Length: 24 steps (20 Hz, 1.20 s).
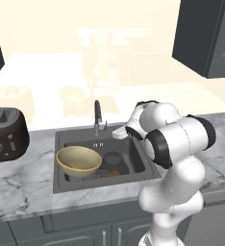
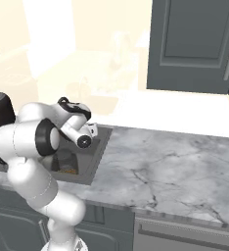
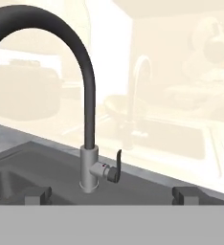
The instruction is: Pick the jar and bowl and place them in the sink. Then turn on the water.
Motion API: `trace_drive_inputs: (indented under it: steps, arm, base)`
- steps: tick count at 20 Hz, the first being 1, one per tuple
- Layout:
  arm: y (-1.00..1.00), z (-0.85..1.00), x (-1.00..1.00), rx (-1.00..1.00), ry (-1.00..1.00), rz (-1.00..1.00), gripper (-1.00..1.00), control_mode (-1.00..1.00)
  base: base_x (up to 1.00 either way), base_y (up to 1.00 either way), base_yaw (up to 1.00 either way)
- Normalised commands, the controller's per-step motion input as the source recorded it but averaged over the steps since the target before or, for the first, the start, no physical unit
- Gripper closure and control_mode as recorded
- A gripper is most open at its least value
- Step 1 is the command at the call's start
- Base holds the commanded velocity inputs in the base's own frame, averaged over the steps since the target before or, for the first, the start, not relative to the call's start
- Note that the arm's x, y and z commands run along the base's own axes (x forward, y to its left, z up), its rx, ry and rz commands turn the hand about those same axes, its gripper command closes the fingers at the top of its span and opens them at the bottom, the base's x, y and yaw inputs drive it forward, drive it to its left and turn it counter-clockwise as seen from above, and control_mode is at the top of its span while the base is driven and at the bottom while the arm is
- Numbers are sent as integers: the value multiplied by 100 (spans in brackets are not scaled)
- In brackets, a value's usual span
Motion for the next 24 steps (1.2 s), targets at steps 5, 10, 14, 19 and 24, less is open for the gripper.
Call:
trace_drive_inputs:
  steps: [5,10,14,19,24]
  arm:
    - [0,-11,9,0,0,-4,-100,-100]
    - [0,-16,15,0,-1,0,-100,-100]
    - [0,-14,22,0,-1,0,-100,-100]
    - [0,-14,21,0,0,0,-100,-100]
    - [8,-8,13,0,0,0,-100,-100]
  base:
    - [0,0,0]
    - [0,0,0]
    - [0,0,0]
    - [0,0,0]
    - [0,0,0]
